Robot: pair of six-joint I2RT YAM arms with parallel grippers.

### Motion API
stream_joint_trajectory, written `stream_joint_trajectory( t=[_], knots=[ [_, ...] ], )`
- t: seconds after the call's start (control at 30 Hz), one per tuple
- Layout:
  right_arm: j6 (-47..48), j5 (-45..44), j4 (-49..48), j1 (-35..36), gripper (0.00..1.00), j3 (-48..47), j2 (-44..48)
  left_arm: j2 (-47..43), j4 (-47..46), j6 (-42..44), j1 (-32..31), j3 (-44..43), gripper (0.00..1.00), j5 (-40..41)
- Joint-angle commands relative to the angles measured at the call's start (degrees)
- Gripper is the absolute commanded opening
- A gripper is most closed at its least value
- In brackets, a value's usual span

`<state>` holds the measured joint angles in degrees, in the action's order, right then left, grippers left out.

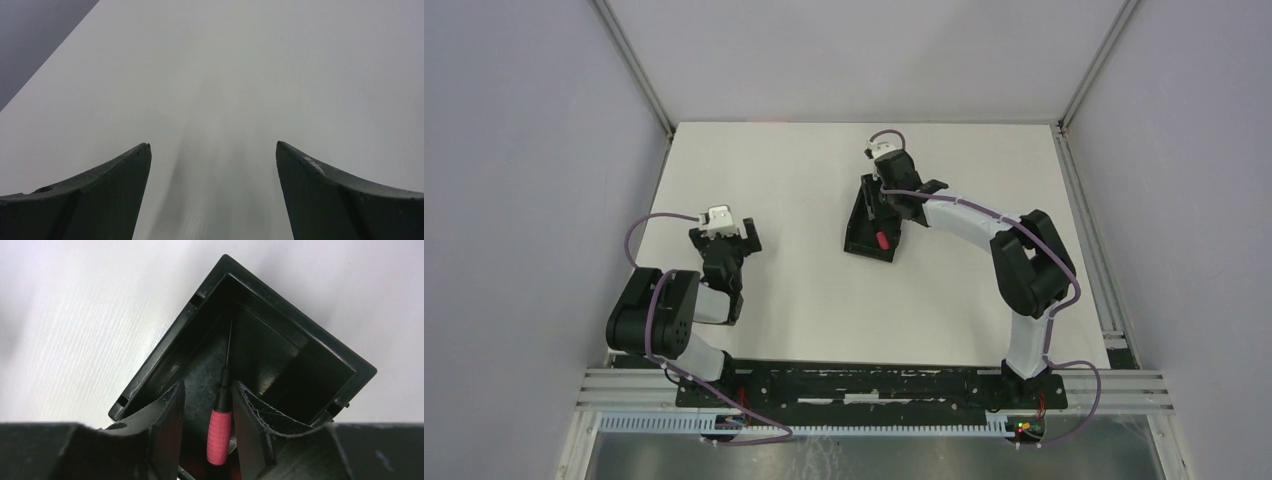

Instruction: Put the screwdriver in the bin

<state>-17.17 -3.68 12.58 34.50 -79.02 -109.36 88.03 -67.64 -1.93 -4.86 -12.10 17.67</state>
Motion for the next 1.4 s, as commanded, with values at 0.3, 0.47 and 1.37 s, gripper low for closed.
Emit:
stream_joint_trajectory(
  t=[0.3,0.47,1.37],
  knots=[
    [5.19,-1.33,-3.68,-0.28,0.98,-0.32,17.17,0.13,-2.06,-0.79,0.10,-0.91,1.00,-0.01],
    [8.86,-9.37,-7.69,-3.84,0.98,12.18,29.34,0.13,-2.06,-0.72,0.12,-0.91,1.00,-0.08],
    [10.83,-25.42,-34.36,-19.08,0.98,68.01,63.76,0.43,-1.90,-0.79,0.12,-1.16,1.00,-0.05]
  ],
)
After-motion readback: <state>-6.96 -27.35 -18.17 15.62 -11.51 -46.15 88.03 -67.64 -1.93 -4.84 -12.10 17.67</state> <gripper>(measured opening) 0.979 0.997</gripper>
